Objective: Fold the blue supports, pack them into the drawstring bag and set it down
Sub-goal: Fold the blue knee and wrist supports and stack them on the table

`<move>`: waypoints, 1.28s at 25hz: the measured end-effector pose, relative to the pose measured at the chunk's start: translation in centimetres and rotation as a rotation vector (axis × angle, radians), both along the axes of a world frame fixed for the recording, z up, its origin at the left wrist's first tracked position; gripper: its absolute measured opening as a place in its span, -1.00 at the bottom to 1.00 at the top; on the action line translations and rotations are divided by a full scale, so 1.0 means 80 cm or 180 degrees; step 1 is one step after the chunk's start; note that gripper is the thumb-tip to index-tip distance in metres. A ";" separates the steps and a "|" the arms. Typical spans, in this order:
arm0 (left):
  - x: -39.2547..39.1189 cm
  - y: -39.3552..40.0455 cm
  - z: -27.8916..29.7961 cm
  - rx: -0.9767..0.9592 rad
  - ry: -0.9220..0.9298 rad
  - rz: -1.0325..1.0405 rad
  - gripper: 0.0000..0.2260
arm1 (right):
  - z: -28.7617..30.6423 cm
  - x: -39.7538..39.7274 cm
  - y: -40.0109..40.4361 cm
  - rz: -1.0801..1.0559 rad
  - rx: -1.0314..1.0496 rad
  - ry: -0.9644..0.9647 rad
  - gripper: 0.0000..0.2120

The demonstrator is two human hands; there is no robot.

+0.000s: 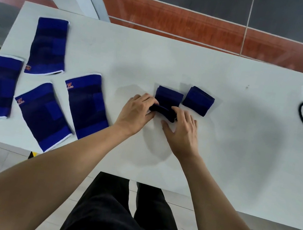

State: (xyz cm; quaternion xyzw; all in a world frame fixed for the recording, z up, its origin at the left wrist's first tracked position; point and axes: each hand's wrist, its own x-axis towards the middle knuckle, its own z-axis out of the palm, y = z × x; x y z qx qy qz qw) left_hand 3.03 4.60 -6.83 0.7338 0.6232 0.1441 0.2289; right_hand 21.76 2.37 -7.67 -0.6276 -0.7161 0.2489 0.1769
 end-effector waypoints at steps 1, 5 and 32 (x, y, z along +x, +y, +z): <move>-0.005 -0.004 -0.001 0.0007 -0.0057 -0.0010 -0.81 | -0.001 0.002 -0.003 -0.0010 -0.0134 0.0019 -0.63; -0.015 -0.017 0.001 -0.0297 -0.0508 0.0251 -0.85 | -0.003 0.004 -0.001 -0.0355 -0.0369 0.0277 -0.88; 0.004 -0.026 -0.038 0.1055 0.0479 0.0077 -0.68 | -0.009 -0.012 0.021 0.0107 0.1269 -0.0764 -0.79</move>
